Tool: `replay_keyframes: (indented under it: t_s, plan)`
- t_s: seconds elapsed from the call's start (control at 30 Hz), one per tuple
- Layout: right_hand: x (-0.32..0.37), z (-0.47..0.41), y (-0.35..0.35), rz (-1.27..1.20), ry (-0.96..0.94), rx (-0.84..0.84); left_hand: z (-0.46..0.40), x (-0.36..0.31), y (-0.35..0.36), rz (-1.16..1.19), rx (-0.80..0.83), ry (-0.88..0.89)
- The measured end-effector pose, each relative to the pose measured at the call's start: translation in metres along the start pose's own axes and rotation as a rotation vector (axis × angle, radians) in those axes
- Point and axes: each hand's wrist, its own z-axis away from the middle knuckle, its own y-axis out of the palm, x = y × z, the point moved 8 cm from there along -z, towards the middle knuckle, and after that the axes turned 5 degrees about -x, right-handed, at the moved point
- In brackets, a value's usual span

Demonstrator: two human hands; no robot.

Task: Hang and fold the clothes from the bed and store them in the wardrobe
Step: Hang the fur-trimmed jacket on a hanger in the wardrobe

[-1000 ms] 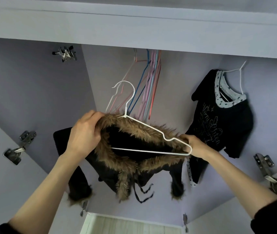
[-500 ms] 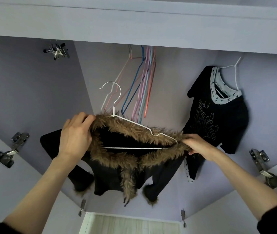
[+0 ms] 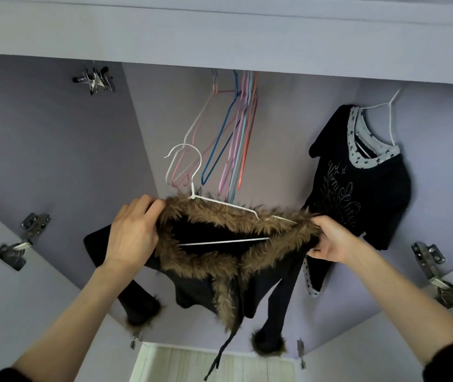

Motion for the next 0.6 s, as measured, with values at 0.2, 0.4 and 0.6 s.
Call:
replay_keyframes:
  t_s: [0.2, 0.4, 0.6]
  plan:
    - [0.014, 0.002, -0.002, 0.196, -0.125, -0.16, 0.001, -0.003, 0.007, -0.025, 0.056, 0.026]
    - [0.05, 0.026, 0.01, 0.413, -0.441, -0.187, 0.007, -0.019, 0.011, 0.054, 0.124, 0.006]
    - [0.057, 0.057, 0.043, 1.177, -0.764, -0.289, -0.006, -0.031, 0.005, 0.165, 0.103, -0.063]
